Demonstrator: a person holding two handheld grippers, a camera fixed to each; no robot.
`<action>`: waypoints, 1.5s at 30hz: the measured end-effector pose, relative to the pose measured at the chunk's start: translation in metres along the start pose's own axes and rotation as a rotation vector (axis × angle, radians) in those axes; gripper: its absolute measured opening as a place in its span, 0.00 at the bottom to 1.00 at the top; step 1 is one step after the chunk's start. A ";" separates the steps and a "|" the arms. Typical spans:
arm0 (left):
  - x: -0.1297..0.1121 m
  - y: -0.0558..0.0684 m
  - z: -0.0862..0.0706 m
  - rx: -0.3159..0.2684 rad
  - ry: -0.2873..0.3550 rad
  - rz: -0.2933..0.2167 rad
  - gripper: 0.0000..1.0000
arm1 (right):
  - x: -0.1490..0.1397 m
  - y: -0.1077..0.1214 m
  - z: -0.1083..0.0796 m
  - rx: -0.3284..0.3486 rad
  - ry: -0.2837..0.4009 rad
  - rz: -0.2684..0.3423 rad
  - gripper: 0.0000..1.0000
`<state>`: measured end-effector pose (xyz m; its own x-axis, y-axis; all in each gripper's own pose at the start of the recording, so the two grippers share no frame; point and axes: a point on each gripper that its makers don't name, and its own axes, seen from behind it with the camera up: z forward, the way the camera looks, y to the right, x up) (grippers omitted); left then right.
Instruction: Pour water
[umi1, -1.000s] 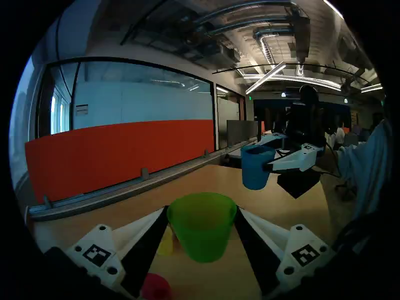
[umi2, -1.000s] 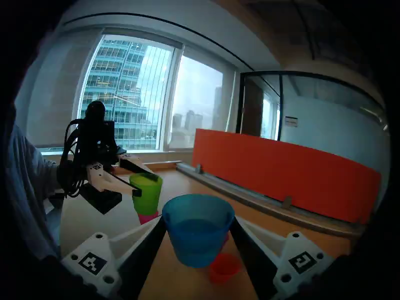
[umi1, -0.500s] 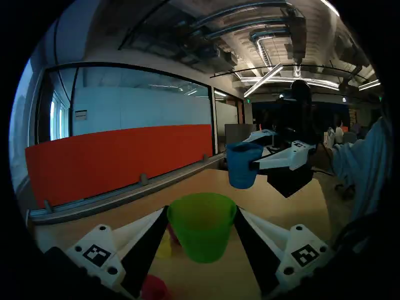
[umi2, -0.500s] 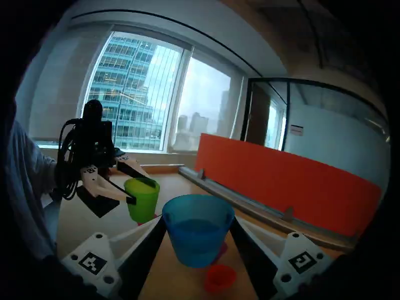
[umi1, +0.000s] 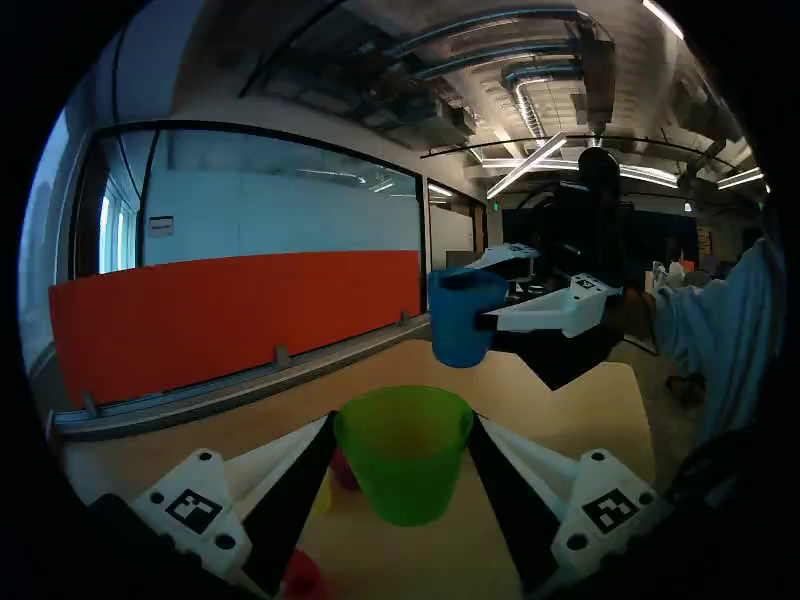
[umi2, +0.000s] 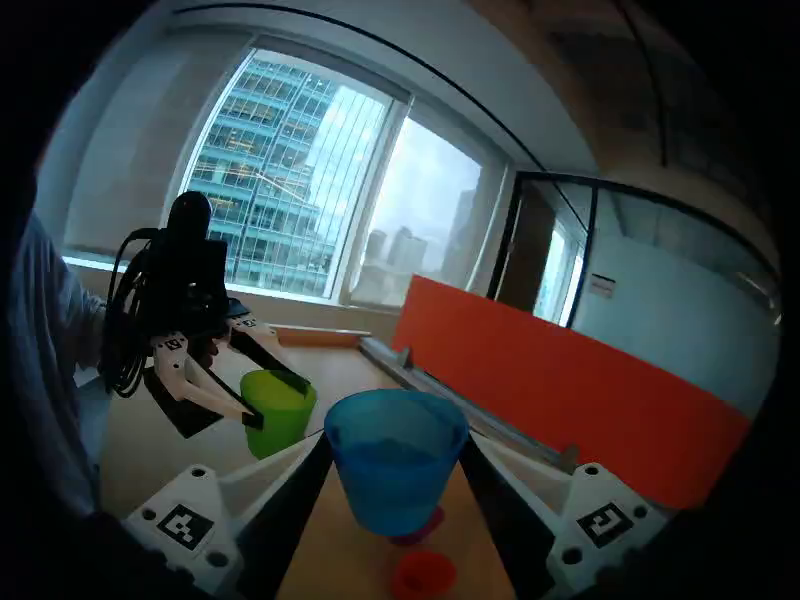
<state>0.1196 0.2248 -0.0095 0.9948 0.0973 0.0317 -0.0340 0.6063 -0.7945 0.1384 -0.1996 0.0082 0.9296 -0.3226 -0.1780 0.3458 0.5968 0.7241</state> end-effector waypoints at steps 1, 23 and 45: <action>0.000 0.001 0.000 -0.001 0.000 0.000 0.90 | 0.002 0.000 0.001 0.001 0.001 -0.010 0.90; -0.004 0.009 0.003 -0.018 0.005 -0.020 0.90 | 0.033 0.003 0.021 -0.010 0.010 -0.248 0.90; -0.002 0.011 0.003 -0.032 0.011 -0.007 0.90 | 0.057 -0.007 0.044 -0.015 0.010 -0.477 0.90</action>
<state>0.1172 0.2341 -0.0166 0.9960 0.0846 0.0304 -0.0246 0.5817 -0.8130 0.1832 -0.2541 0.0226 0.6680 -0.5558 -0.4948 0.7358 0.3944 0.5504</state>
